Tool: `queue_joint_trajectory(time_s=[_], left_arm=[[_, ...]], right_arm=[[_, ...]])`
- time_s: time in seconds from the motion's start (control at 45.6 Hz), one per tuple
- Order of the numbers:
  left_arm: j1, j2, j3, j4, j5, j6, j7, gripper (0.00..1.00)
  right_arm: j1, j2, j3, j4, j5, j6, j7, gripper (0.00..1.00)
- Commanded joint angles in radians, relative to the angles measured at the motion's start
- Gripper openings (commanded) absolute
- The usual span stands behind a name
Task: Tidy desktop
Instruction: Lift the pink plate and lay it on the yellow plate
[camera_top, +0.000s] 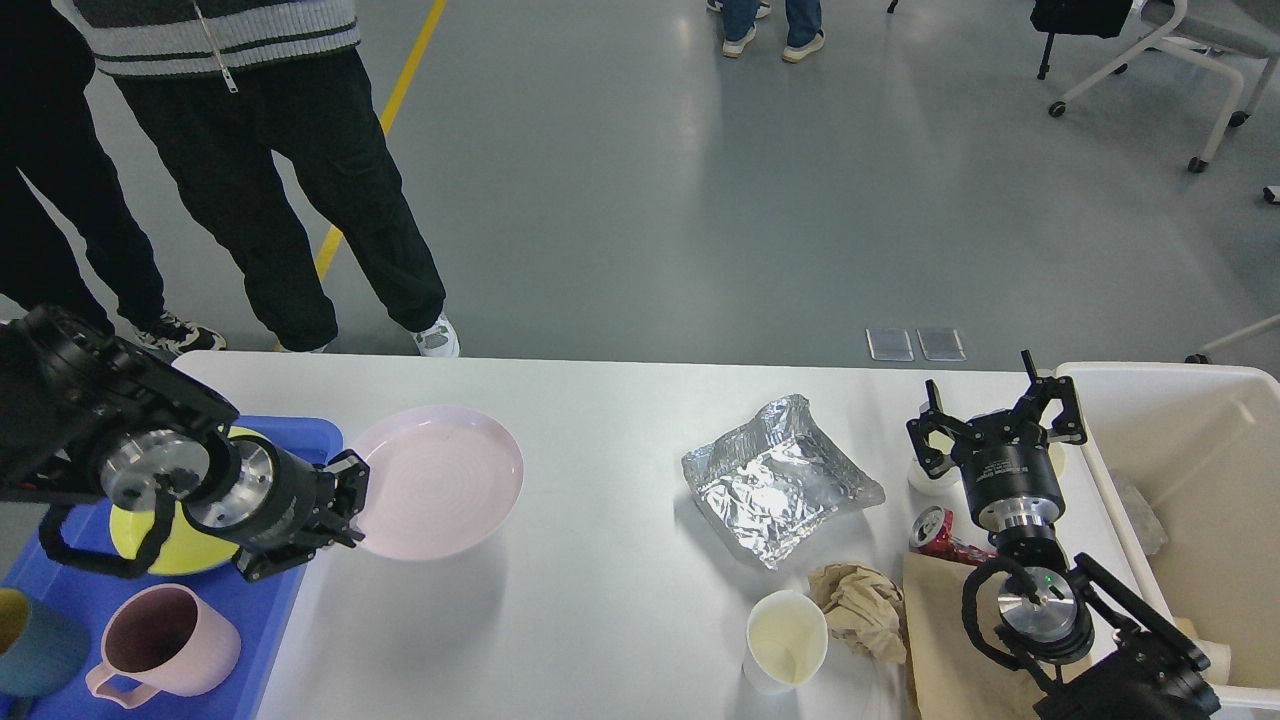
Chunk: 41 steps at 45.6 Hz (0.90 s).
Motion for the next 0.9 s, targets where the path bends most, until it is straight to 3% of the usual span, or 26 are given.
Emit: queue_joint_trajectory(time_s=[0.0,0.219,0.329,0.394,0.635,0.745,0.876], left_arm=[[-0.206,-0.007,0.073,-0.084,0.034,-0.140,0.003,0.00],[-0.559,-0.102,0.179,-0.176,0.054,-0.405,0.001,0.00],[-0.690,-0.135,0.219,-0.176,0.061,-0.568,0.000,0.00],[-0.740,-0.145,0.225,-0.176,0.080,-0.622,-0.002,0.00],[-0.734,-0.153,0.278,-0.173,0.116,-0.602,-0.017,0.00],[-0.705,-0.097,0.332,-0.140,0.201,-0.605,-0.071,0.00],[-0.592,0.015,0.398,-0.012,0.341,-0.605,-0.138,0.00]], right_arm=[[0.000,0.000,0.000,0.000,0.000,0.000,0.000,1.00],[0.000,0.000,0.000,0.000,0.000,0.000,0.000,1.00],[0.000,0.000,0.000,0.000,0.000,0.000,0.000,1.00],[0.000,0.000,0.000,0.000,0.000,0.000,0.000,1.00],[0.000,0.000,0.000,0.000,0.000,0.000,0.000,1.00],[0.000,0.000,0.000,0.000,0.000,0.000,0.000,1.00],[0.000,0.000,0.000,0.002,0.000,0.000,0.000,1.00]])
